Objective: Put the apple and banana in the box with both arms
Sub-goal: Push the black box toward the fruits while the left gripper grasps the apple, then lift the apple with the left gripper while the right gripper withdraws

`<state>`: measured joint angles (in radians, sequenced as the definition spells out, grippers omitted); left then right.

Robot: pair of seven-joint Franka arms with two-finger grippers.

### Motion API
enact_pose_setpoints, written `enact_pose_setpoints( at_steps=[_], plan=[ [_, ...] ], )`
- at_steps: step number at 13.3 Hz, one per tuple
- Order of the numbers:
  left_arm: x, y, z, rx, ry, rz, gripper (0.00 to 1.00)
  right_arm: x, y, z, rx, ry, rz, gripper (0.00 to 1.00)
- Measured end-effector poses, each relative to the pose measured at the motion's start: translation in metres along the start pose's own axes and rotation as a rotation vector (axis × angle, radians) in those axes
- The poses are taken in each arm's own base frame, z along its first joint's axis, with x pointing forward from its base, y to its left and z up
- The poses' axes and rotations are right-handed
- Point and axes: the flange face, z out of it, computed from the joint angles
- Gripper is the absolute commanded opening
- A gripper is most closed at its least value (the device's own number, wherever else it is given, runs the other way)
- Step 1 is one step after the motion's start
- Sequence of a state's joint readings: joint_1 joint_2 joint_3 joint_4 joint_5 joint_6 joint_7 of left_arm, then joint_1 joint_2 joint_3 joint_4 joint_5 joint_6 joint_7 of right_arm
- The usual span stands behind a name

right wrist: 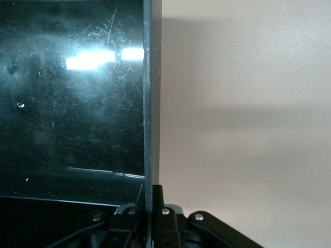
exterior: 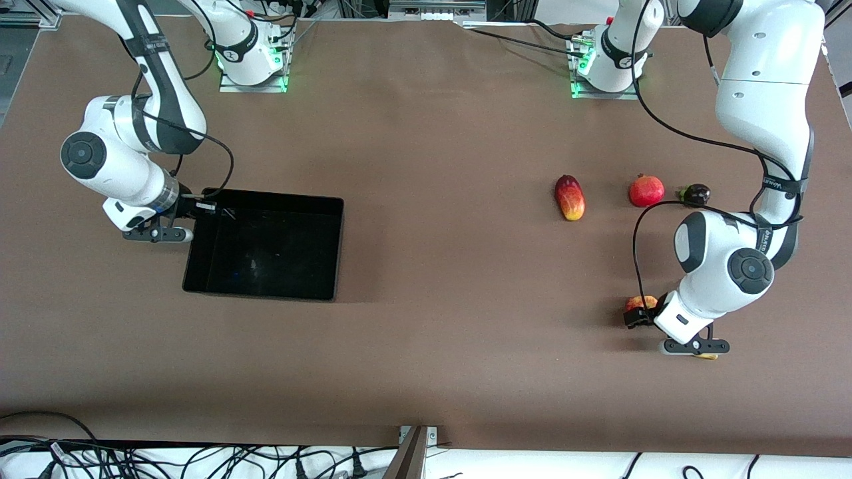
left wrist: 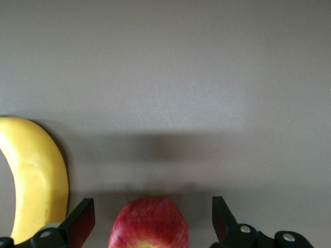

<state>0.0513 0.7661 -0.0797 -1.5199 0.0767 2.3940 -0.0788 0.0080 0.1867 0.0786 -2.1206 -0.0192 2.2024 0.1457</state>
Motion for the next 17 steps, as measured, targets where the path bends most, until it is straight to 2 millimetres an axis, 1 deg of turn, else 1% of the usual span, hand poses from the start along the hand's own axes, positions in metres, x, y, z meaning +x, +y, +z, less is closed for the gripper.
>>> enact_pose_setpoints(
  at_steps=[1,2,3,4,6,7,9,10,11,12,13,15,16,17],
  plan=[
    [-0.001,0.000,0.002,0.000,-0.005,0.000,1.00,0.004,-0.025,-0.018,-0.005,-0.002,0.013,0.00],
    [-0.003,0.000,0.005,0.000,-0.010,0.000,1.00,0.006,-0.053,-0.035,-0.006,0.011,0.023,0.00],
    [-0.005,-0.001,0.008,0.001,-0.016,0.000,1.00,0.005,-0.085,-0.049,-0.005,0.029,0.028,0.00],
    [-0.008,-0.002,0.012,0.001,-0.025,-0.001,1.00,0.002,-0.117,-0.058,-0.002,0.047,0.025,0.00],
    [-0.014,-0.005,0.021,0.003,-0.046,-0.005,1.00,-0.009,-0.185,-0.070,0.020,0.074,0.025,0.00],
    [-0.016,-0.005,0.025,0.003,-0.051,-0.005,1.00,-0.016,-0.222,-0.074,0.050,0.075,0.047,0.00],
    [-0.018,-0.005,0.028,0.003,-0.058,-0.005,1.00,-0.029,-0.291,-0.073,0.106,0.061,0.054,0.00],
    [-0.019,-0.005,0.029,0.003,-0.060,-0.004,1.00,-0.037,-0.325,-0.067,0.114,0.054,0.040,0.00],
    [-0.019,-0.005,0.029,0.003,-0.061,-0.004,1.00,-0.046,-0.356,-0.056,0.113,0.045,0.039,0.00],
    [-0.020,-0.004,0.030,0.003,-0.064,-0.003,1.00,-0.056,-0.383,-0.040,0.106,0.031,0.045,0.00],
    [-0.021,-0.004,0.032,0.003,-0.066,-0.003,1.00,-0.064,-0.407,-0.022,0.096,0.021,0.042,0.00],
    [-0.022,-0.004,0.034,0.002,-0.070,-0.003,1.00,-0.074,-0.440,0.013,0.086,0.012,0.012,0.00],
    [-0.023,-0.004,0.035,0.002,-0.072,-0.002,0.98,-0.075,-0.452,0.027,0.094,0.019,0.002,0.00],
    [-0.023,-0.003,0.036,0.002,-0.075,-0.002,0.92,-0.075,-0.459,0.037,0.102,0.027,-0.003,0.00]
  ],
)
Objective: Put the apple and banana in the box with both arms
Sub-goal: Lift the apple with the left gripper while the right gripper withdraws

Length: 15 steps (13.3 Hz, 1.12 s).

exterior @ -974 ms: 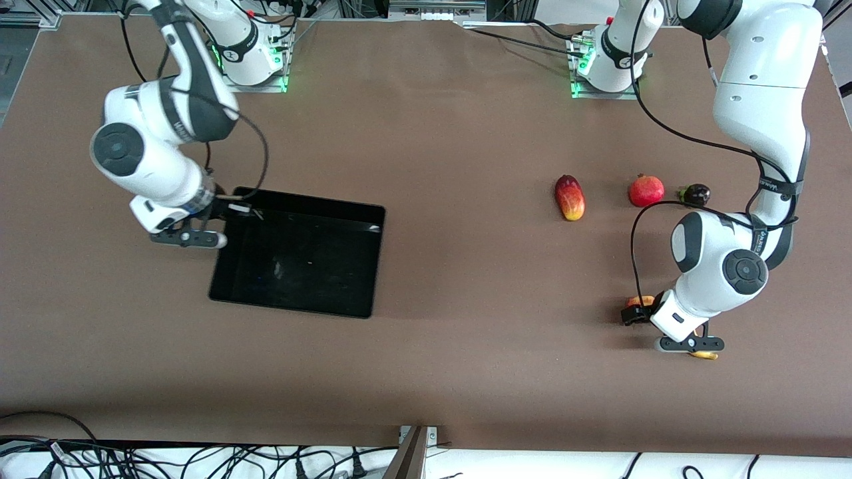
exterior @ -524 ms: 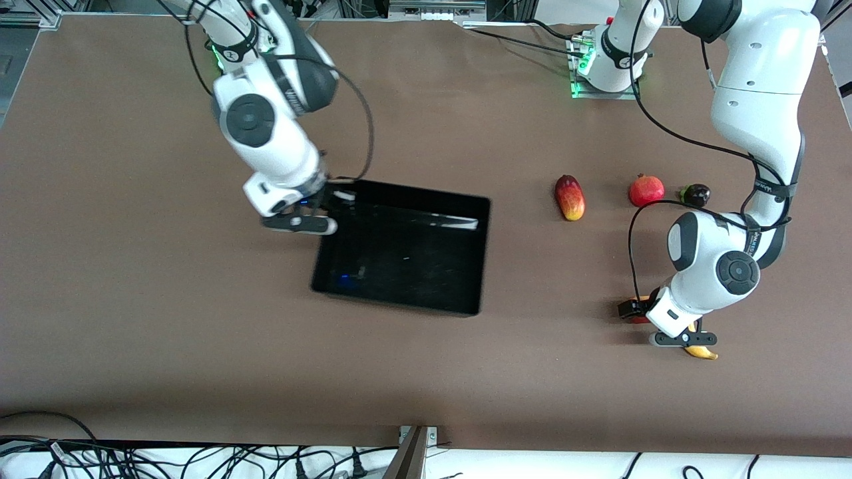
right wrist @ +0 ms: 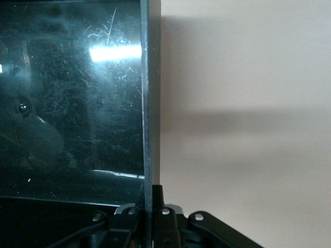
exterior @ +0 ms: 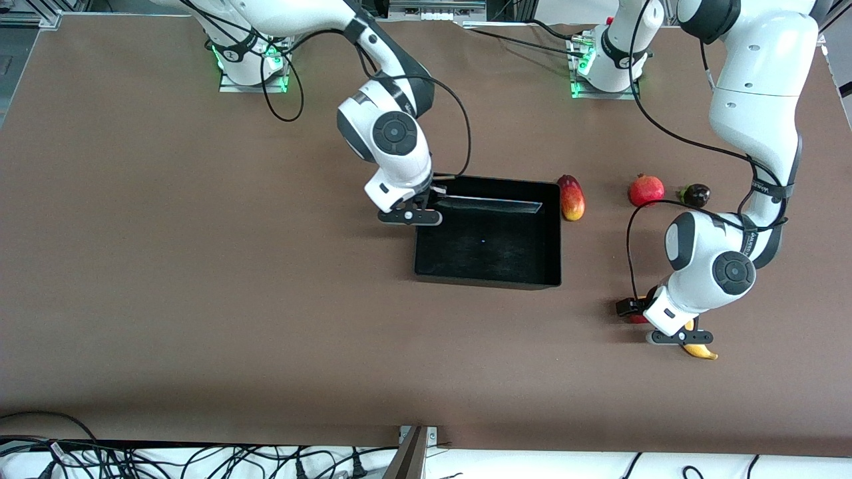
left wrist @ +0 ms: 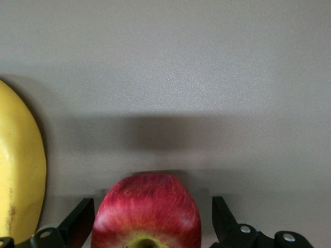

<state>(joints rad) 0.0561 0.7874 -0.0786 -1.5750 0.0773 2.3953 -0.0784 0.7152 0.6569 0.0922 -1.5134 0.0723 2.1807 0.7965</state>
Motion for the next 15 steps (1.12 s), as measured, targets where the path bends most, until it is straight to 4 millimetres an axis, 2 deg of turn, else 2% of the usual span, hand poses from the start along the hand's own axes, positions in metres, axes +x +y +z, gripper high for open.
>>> enact_pose_setpoints(
  at_steps=[1,2,3,4,5,6,7,8,9,11,12,13,15],
  plan=[
    [-0.001,0.000,0.003,0.000,-0.004,0.000,0.77,0.001,-0.002,0.006,0.002,0.002,-0.002,0.89],
    [-0.002,0.000,0.007,0.000,-0.010,0.000,0.61,0.002,-0.003,0.009,0.000,0.003,-0.002,1.00],
    [-0.003,0.001,0.010,-0.001,-0.014,0.000,0.47,0.003,-0.004,0.006,0.006,0.008,-0.002,1.00],
    [-0.003,0.001,0.012,-0.001,-0.016,0.000,0.39,0.004,-0.005,0.002,0.009,0.014,-0.003,1.00],
    [-0.003,0.001,0.011,-0.001,-0.015,0.000,0.20,0.005,-0.007,-0.003,0.017,0.021,-0.004,1.00],
    [-0.003,0.001,0.011,-0.001,-0.014,0.000,0.06,0.007,-0.008,-0.011,0.026,0.031,-0.004,1.00],
    [-0.003,0.001,0.011,-0.001,-0.014,0.000,0.02,0.010,-0.007,-0.023,0.030,0.039,0.000,1.00],
    [-0.003,0.001,0.011,-0.001,-0.014,-0.001,0.02,0.015,0.000,-0.039,0.021,0.039,0.011,1.00],
    [-0.002,0.001,0.011,-0.001,-0.014,-0.001,0.00,0.025,0.013,-0.060,0.009,0.036,0.017,1.00],
    [-0.001,0.003,0.004,-0.001,-0.017,0.001,0.00,0.048,0.057,-0.115,-0.017,0.017,-0.015,1.00],
    [0.001,0.007,-0.009,-0.001,-0.026,0.006,0.00,0.059,0.086,-0.144,-0.031,0.003,-0.039,1.00],
    [0.003,0.016,-0.031,0.001,-0.042,0.009,0.00,0.069,0.118,-0.171,-0.047,-0.015,-0.053,1.00],
    [0.002,0.043,-0.089,0.010,-0.067,-0.001,0.00,0.081,0.175,-0.214,-0.076,-0.038,-0.056,1.00]
  ],
)
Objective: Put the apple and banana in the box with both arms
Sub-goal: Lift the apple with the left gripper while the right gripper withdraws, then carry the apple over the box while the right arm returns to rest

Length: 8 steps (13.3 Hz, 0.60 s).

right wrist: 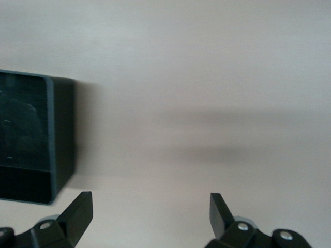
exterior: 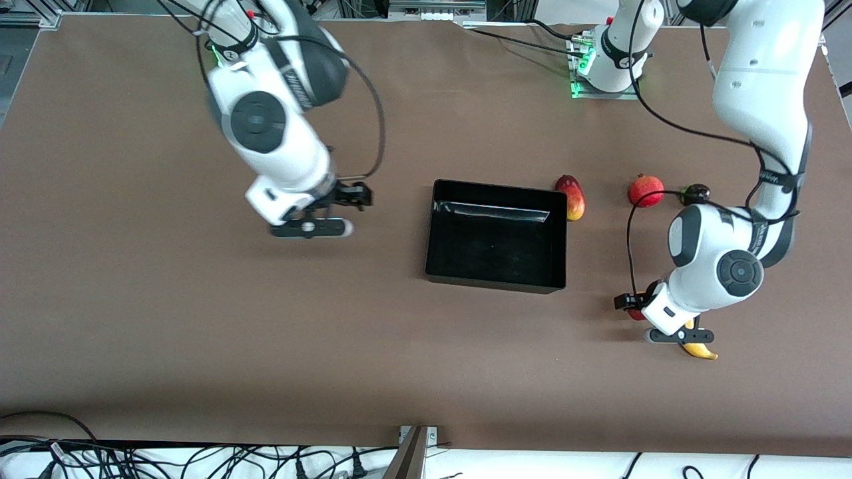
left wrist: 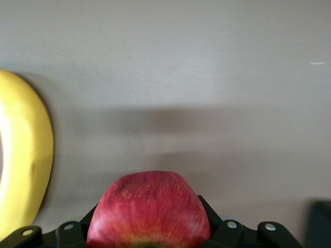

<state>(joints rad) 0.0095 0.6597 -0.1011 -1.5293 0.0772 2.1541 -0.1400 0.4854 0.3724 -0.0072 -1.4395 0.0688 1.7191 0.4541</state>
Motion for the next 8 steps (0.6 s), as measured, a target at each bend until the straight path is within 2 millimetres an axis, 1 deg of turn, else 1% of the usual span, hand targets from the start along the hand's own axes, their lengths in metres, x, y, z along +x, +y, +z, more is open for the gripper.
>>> enact_pose_setpoints(
  at_steps=[1,2,3,4,5,6,8],
  plan=[
    [-0.006,0.020,-0.028,0.004,-0.007,-0.016,0.00,0.002,0.031,-0.017,-0.017,-0.011,0.004,1.00],
    [-0.013,0.041,-0.051,0.007,-0.005,-0.044,0.00,0.003,0.060,-0.030,-0.032,-0.026,0.011,1.00],
    [-0.020,0.065,-0.069,0.005,0.004,-0.079,0.00,0.007,0.088,-0.040,-0.040,-0.030,0.019,1.00],
    [-0.026,0.089,-0.080,-0.001,0.011,-0.115,0.00,0.012,0.115,-0.047,-0.044,-0.021,0.015,1.00],
    [-0.033,0.111,-0.085,-0.011,0.015,-0.146,0.00,0.018,0.140,-0.053,-0.047,-0.012,-0.001,1.00],
    [-0.038,0.131,-0.086,-0.022,0.011,-0.171,0.00,0.022,0.158,-0.057,-0.050,-0.005,-0.015,1.00],
    [-0.052,0.162,-0.082,-0.034,-0.010,-0.194,0.00,0.025,0.182,-0.066,-0.055,0.004,-0.005,1.00]
  ],
)
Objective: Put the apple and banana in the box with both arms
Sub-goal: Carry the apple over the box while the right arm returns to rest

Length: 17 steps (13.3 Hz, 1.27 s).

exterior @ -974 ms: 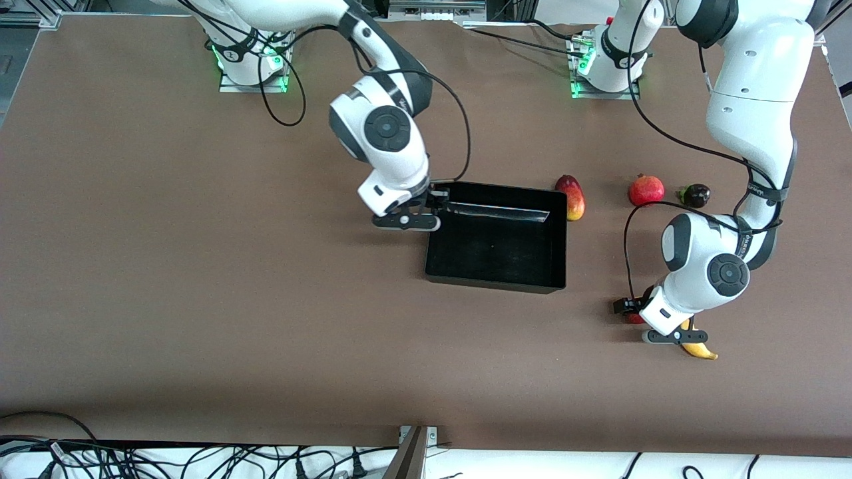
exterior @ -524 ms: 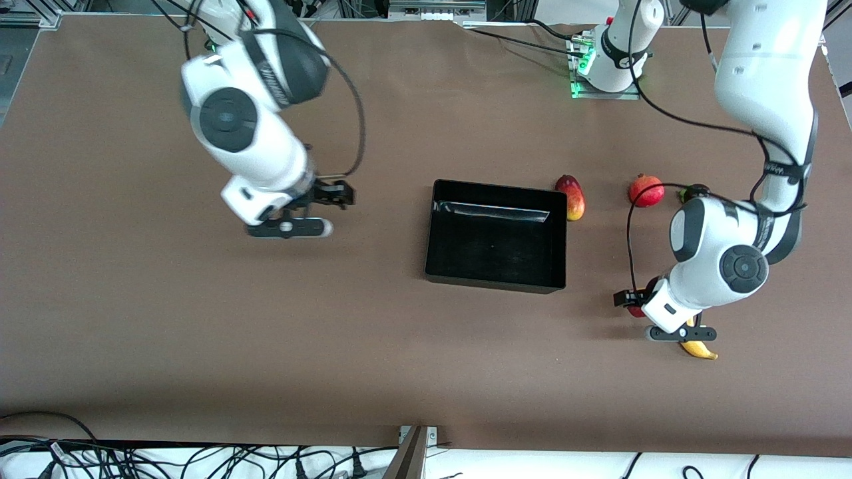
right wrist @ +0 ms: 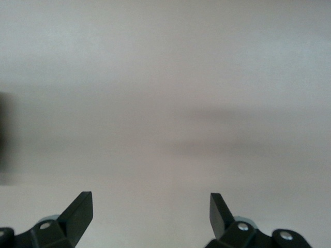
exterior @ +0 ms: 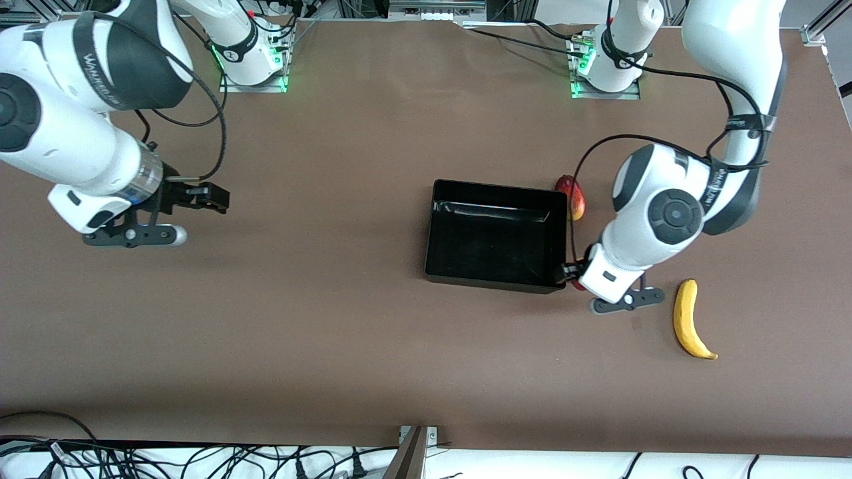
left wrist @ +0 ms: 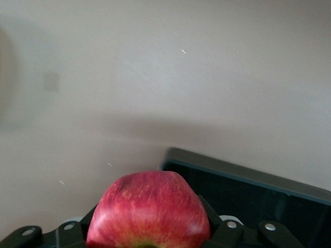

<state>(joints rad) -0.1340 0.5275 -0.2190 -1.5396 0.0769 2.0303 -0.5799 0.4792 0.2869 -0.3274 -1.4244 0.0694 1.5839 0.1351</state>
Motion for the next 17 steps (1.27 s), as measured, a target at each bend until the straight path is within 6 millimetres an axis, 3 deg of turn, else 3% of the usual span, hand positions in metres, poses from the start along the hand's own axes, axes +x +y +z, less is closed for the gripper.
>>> enact_pose_setpoints(
  at_steps=[6,10,13,17],
  plan=[
    [-0.067,0.079,0.031,0.047,-0.076,0.070,0.00,-0.017,0.088,-0.029,-0.001,-0.033,-0.064,1.00],
    [-0.101,0.112,0.070,0.084,-0.125,0.100,0.00,-0.019,0.112,-0.028,0.004,-0.042,-0.087,1.00],
    [-0.120,0.123,0.102,0.110,-0.161,0.124,0.00,-0.026,0.138,-0.029,0.028,-0.036,-0.090,1.00],
    [-0.137,0.125,0.130,0.120,-0.176,0.144,0.00,-0.060,0.171,-0.065,0.043,0.079,-0.052,1.00]
  ],
)
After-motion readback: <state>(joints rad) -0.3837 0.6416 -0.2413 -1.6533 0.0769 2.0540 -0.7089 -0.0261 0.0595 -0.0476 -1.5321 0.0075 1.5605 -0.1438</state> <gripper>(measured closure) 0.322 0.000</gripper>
